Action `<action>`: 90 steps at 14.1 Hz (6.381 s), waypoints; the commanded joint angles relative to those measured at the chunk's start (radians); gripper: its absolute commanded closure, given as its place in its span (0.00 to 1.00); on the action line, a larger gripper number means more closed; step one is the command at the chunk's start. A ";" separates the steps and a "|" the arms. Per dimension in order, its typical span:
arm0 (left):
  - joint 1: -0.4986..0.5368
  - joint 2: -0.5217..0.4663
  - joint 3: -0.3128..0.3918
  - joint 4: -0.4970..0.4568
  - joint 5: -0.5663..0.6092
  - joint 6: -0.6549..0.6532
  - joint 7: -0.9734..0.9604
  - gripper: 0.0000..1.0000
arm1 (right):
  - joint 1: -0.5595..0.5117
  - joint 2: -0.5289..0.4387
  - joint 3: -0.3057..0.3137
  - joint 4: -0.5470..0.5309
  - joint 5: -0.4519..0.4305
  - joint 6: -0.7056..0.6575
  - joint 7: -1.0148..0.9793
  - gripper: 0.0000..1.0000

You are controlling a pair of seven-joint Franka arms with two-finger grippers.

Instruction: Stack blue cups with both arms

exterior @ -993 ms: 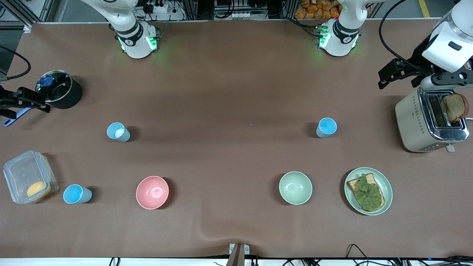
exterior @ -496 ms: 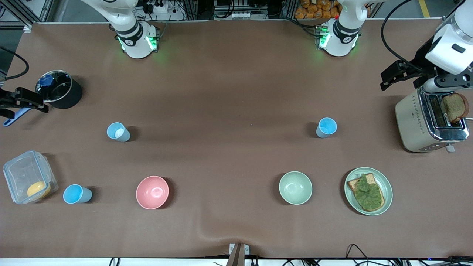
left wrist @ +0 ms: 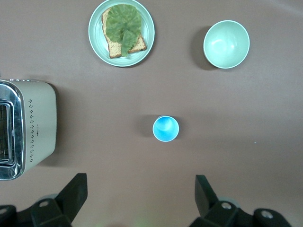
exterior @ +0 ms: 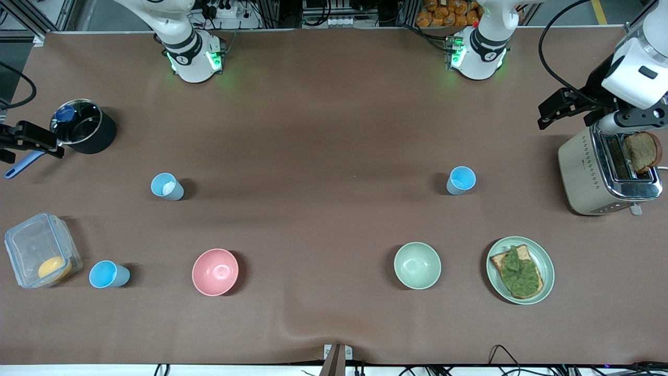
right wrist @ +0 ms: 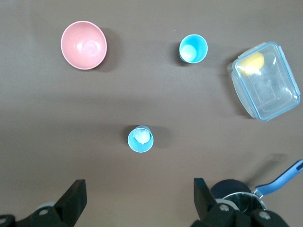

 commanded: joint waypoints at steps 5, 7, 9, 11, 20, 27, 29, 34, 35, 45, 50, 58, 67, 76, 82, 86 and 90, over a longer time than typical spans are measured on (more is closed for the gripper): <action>0.003 0.005 0.001 0.021 -0.025 -0.014 -0.008 0.00 | 0.021 -0.032 0.008 -0.359 0.006 0.368 0.060 0.00; 0.003 0.005 0.001 0.021 -0.025 -0.014 -0.008 0.00 | 0.029 -0.039 0.008 -0.507 0.012 0.528 0.063 0.00; 0.004 0.007 0.001 0.021 -0.025 -0.014 -0.008 0.00 | 0.039 -0.079 0.008 -0.665 0.042 0.660 0.079 0.00; 0.003 0.005 0.001 0.021 -0.025 -0.014 -0.008 0.00 | 0.065 -0.073 0.008 -0.804 0.042 0.799 0.083 0.00; 0.004 0.005 0.001 0.021 -0.025 -0.014 -0.008 0.00 | 0.105 -0.001 0.002 -1.003 0.027 1.012 0.143 0.00; 0.003 0.005 0.001 0.021 -0.025 -0.014 -0.008 0.00 | 0.092 0.148 -0.002 -0.992 0.027 1.056 0.195 0.45; 0.003 0.007 0.001 0.021 -0.025 -0.014 -0.008 0.00 | 0.099 0.134 -0.002 -0.991 0.026 1.050 0.181 0.92; 0.003 0.007 0.001 0.021 -0.025 -0.014 -0.008 0.00 | 0.128 0.090 0.000 -0.940 -0.005 0.949 0.164 1.00; 0.003 0.005 0.001 0.021 -0.025 -0.014 -0.008 0.00 | 0.141 0.084 0.003 -0.903 -0.008 0.885 0.162 1.00; 0.003 0.005 0.001 0.021 -0.025 -0.014 -0.008 0.00 | 0.611 0.221 0.006 -0.422 -0.011 0.550 0.696 1.00; 0.003 0.005 0.001 0.021 -0.025 -0.014 -0.008 0.00 | 0.876 0.486 0.000 -0.118 -0.031 0.553 1.039 1.00; 0.003 0.005 0.001 0.021 -0.025 -0.014 -0.010 0.00 | 0.981 0.614 -0.003 -0.098 -0.088 0.714 1.170 0.93; -0.013 0.004 -0.013 0.037 -0.024 -0.015 -0.008 0.00 | 0.894 0.406 -0.003 -0.113 -0.114 0.518 1.160 0.00; -0.007 0.028 -0.054 0.035 -0.001 -0.011 0.001 0.00 | 0.497 0.111 0.008 -0.207 -0.074 0.383 0.729 0.00; -0.002 0.142 -0.022 0.041 0.039 0.029 -0.008 0.00 | 0.276 -0.036 -0.003 -0.289 -0.045 0.250 0.348 0.00; -0.023 0.214 -0.047 0.018 0.157 0.048 -0.002 0.00 | 0.179 -0.169 -0.002 -0.378 -0.043 0.310 0.334 0.00; -0.019 0.222 -0.071 -0.026 0.156 0.124 0.004 0.00 | 0.075 -0.177 -0.002 -0.316 -0.043 0.280 0.051 0.00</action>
